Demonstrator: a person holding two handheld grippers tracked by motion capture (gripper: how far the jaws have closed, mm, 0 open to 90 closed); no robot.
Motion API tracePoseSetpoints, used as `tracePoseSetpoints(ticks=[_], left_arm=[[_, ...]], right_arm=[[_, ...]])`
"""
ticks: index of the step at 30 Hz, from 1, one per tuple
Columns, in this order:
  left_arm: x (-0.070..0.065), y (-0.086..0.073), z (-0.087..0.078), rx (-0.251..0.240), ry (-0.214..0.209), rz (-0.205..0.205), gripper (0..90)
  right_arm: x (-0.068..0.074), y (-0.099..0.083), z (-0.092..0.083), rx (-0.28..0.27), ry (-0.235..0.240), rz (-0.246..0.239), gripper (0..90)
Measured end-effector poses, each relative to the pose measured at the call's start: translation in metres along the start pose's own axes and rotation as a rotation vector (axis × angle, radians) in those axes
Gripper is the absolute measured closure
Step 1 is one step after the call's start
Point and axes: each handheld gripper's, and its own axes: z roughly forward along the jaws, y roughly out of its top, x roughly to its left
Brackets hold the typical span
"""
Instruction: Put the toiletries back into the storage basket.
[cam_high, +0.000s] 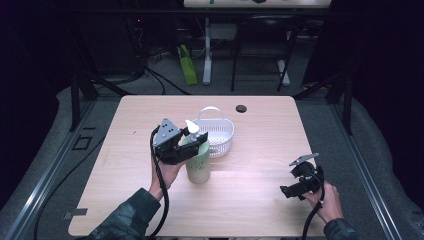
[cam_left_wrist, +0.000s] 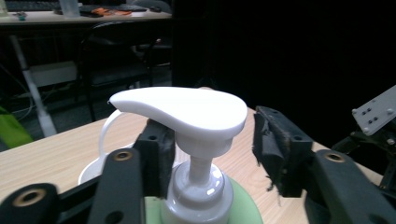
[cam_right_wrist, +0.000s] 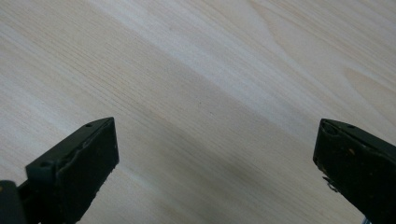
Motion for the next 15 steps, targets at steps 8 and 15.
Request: tracePoseSetpoints(ticks=[8,15], left_arm=[[0.0063,-0.0009,0.0009,-0.029,-0.012,-0.011,66.1],[0.0075,-0.0005,0.0011,-0.024,-0.022,0.0,66.6]], right_arm=[[-0.0005,-0.0011,-0.0009,-0.002,-0.003,-0.004,0.0],[-0.0001,-0.0009,-0.0034,-0.009,-0.007,-0.003,0.0]])
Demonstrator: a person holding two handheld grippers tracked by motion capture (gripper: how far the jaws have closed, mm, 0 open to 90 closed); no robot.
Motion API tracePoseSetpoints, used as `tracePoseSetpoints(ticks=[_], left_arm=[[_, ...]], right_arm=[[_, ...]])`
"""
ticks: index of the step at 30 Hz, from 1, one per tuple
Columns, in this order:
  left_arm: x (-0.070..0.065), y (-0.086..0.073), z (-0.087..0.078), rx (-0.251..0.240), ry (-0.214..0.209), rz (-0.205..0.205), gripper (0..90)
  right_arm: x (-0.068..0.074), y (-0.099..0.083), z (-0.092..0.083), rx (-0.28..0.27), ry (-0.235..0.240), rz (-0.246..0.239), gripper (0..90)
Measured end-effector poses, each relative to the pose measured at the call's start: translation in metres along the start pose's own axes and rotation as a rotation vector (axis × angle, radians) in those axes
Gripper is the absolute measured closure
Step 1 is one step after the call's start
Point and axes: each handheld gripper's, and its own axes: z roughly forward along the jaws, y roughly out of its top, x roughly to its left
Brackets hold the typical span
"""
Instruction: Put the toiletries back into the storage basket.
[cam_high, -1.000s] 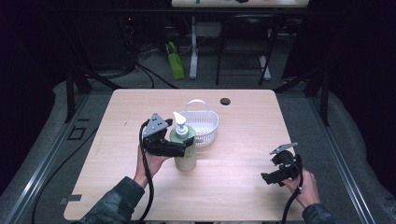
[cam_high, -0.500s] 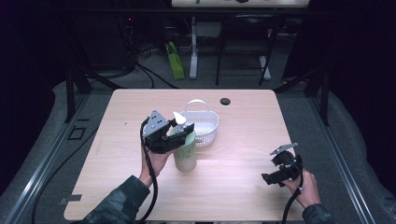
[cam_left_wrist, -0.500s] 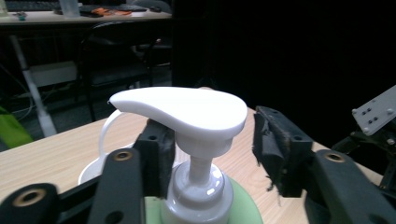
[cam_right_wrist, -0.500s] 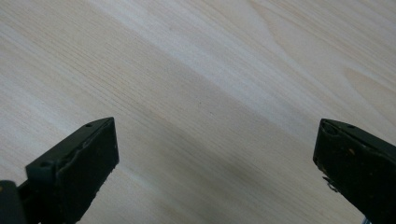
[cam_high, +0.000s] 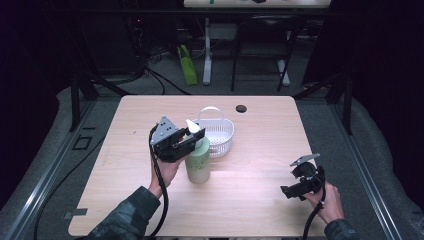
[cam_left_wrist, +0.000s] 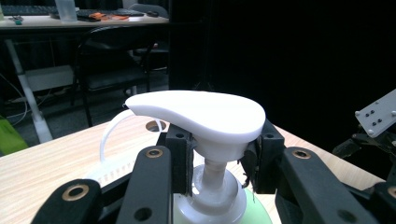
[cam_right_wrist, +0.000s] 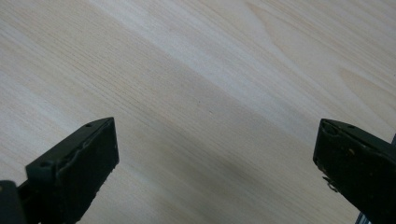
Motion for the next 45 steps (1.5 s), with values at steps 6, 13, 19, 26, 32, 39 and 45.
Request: tracePoseSetpoints(ticks=[6,13,19,26,32,39,45], left_arm=[[0.001,0.0,0.0,-0.005,-0.006,0.01,67.0],[0.001,0.001,0.0,0.012,-0.003,0.027,66.5],[0.0,-0.002,0.003,0.039,-0.005,0.032,64.5],[0.004,-0.003,0.001,0.017,-0.01,0.019,67.4],[0.003,-0.003,0.0,0.019,-0.017,0.017,67.5],[0.001,0.001,-0.004,0.029,-0.02,0.019,67.6],[-0.004,0.008,-0.007,0.021,-0.03,0.024,67.6]], right_arm=[[-0.001,-0.001,0.003,0.011,0.005,0.001,0.0],[0.0,-0.001,0.0,0.0,-0.002,-0.003,0.0],[-0.001,-0.001,0.0,0.002,-0.001,0.002,0.0],[-0.001,-0.002,0.0,0.003,0.001,0.001,0.0],[-0.002,-0.003,-0.002,-0.003,0.003,0.011,0.0],[-0.003,-0.002,-0.005,-0.016,-0.009,0.011,0.0],[-0.003,-0.003,-0.003,-0.011,-0.002,0.013,0.0]])
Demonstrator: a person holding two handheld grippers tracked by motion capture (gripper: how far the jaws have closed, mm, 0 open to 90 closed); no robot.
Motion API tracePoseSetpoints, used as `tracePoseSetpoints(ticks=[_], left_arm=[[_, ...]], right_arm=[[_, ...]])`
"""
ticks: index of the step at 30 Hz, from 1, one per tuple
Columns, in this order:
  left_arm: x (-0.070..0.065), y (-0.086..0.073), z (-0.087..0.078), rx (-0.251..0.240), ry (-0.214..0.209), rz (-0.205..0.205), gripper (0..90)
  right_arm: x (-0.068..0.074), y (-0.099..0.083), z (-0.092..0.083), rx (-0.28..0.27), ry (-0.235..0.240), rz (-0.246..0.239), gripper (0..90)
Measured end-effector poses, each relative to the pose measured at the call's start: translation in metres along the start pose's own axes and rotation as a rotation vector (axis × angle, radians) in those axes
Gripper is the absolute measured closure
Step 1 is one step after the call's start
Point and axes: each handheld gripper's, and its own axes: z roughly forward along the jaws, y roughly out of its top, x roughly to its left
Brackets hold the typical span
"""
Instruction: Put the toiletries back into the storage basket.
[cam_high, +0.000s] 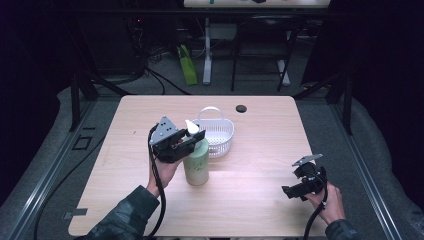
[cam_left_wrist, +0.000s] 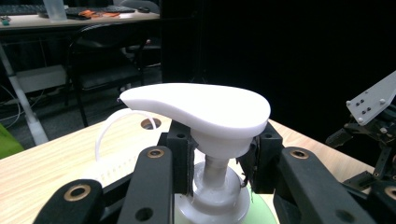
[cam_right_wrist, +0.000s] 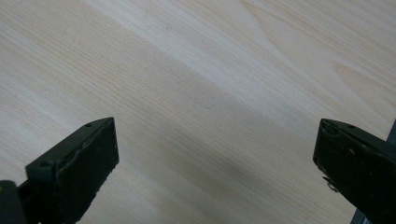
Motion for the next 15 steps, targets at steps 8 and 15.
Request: tracePoseSetpoints(ticks=[8,15], left_arm=[[-0.006,0.017,-0.008,-0.013,-0.019,0.019,67.6],[-0.009,0.031,-0.012,-0.013,-0.026,0.027,67.7]], right_arm=[[0.003,0.001,0.0,-0.005,-0.002,-0.001,0.0],[0.002,0.001,0.0,-0.005,0.0,-0.001,0.0]])
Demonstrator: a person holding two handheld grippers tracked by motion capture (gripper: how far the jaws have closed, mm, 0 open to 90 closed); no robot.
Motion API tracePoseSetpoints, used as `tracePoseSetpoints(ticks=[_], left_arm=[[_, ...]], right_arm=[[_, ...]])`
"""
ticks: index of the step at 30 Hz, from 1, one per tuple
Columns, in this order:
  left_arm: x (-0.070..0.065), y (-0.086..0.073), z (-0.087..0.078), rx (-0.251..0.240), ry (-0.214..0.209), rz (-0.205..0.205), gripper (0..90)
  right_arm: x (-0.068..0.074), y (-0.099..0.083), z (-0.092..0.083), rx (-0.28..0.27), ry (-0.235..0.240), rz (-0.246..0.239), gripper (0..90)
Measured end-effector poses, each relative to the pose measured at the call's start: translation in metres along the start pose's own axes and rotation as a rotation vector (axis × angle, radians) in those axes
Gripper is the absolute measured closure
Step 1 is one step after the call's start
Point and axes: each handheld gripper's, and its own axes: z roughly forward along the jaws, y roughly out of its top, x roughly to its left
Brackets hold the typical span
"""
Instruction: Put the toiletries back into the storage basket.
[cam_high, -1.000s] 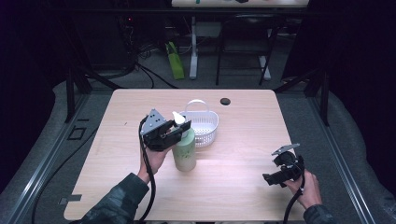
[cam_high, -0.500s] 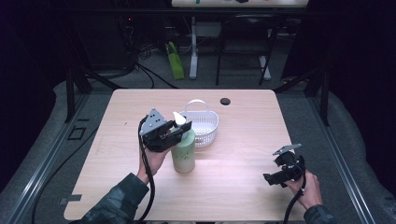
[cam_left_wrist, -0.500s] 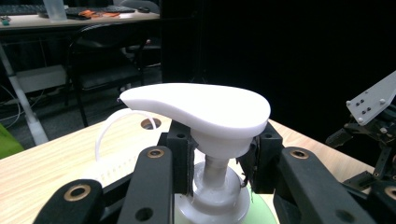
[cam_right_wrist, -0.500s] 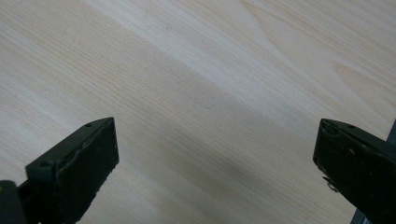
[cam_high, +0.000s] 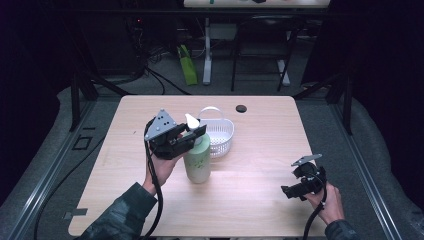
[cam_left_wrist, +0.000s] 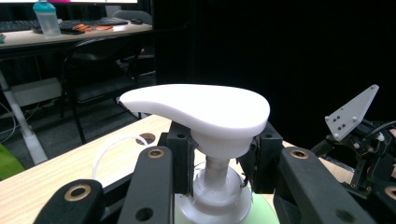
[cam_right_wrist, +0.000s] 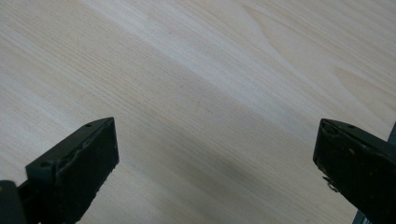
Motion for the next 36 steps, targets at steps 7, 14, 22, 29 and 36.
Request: tracePoseSetpoints(ticks=[7,14,22,29,36], left_arm=[[-0.001,0.008,-0.001,0.009,-0.006,-0.001,67.6],[-0.003,0.017,-0.004,0.0,-0.011,0.0,67.7],[-0.005,0.032,-0.007,-0.016,-0.023,0.008,67.7],[-0.006,0.042,-0.004,-0.016,-0.03,0.016,67.7],[-0.004,0.049,-0.002,-0.015,-0.025,0.011,67.7]], right_arm=[[0.0,0.001,0.0,0.001,-0.004,-0.006,0.0],[0.001,0.001,0.001,0.004,-0.006,-0.009,0.0],[0.001,0.001,0.002,0.005,0.0,-0.008,0.0],[0.001,0.002,0.001,0.002,-0.001,-0.008,0.0],[0.0,0.002,0.003,0.005,-0.002,-0.009,0.0]])
